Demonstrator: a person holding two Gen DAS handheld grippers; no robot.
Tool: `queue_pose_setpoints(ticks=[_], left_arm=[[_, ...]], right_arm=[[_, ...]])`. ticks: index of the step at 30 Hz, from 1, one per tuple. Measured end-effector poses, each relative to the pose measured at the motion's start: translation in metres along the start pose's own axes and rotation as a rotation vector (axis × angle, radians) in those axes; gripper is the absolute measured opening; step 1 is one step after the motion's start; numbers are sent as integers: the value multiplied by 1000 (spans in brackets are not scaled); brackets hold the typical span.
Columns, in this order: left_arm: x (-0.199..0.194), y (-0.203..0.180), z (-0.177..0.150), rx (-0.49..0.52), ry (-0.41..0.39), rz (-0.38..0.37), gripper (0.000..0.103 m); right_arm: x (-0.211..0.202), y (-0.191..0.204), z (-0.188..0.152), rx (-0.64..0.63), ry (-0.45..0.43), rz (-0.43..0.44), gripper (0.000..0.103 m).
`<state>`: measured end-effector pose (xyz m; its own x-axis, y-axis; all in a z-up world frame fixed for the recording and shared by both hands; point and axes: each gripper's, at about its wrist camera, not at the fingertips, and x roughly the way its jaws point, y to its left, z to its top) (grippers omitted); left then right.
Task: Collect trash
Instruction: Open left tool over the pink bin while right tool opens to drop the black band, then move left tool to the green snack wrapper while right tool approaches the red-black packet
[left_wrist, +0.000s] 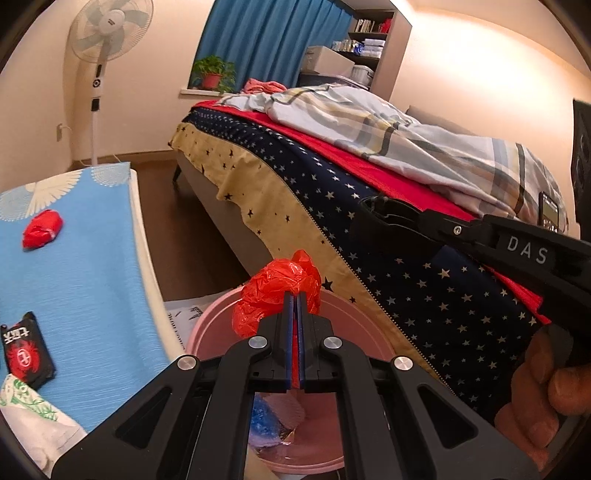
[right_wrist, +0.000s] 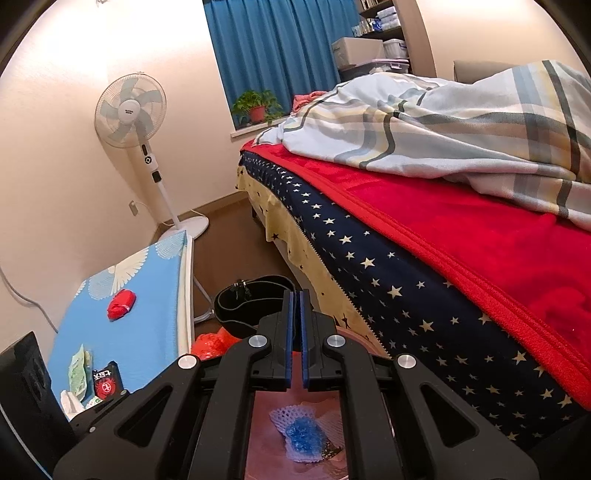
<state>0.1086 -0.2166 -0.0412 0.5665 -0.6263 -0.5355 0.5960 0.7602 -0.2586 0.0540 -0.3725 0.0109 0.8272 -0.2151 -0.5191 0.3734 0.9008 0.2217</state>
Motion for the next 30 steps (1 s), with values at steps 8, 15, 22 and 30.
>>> queue_pose_setpoints(ticks=[8, 15, 22, 30], left_arm=[[-2, 11, -1, -19, 7, 23, 5], [-22, 23, -1, -38, -19, 62, 5], [-48, 34, 1, -53, -53, 106, 5], [-85, 52, -1, -79, -96, 186, 5]], right_arm=[[1, -5, -2, 28, 1, -31, 34], [-5, 3, -5, 12, -14, 9, 34], [-17, 16, -7, -16, -40, 73, 34], [-22, 38, -12, -53, -44, 146, 34]])
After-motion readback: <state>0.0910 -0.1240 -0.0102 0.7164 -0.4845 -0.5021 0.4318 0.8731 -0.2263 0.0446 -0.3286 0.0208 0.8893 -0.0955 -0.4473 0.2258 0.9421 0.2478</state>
